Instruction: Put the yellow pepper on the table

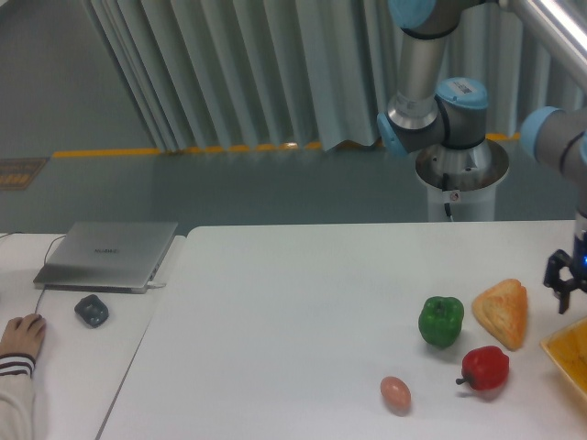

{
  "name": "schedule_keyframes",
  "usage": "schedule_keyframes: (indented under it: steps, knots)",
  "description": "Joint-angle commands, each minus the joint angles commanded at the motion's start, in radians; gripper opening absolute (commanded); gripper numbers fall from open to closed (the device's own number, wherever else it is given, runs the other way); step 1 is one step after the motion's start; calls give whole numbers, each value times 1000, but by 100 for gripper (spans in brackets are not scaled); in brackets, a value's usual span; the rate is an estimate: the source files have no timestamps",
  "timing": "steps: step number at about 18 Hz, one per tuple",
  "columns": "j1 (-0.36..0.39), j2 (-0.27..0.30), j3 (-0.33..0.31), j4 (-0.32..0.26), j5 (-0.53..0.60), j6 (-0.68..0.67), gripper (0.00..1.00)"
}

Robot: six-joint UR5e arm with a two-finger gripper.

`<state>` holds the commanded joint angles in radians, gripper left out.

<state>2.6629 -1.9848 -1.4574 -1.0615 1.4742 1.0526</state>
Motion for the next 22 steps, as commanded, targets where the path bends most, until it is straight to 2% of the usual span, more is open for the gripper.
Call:
schedule_keyframes:
  steps: [4, 7, 10, 15, 22]
  knots:
    - [20, -35, 25, 8, -3, -224, 100]
    - [22, -65, 26, 73, -3, -438, 100]
    - [44, -100, 25, 146, -2, -572, 100]
    - [74, -109, 28, 149, -3, -592, 100]
    - [72, -143, 60, 153, -2, -677, 100]
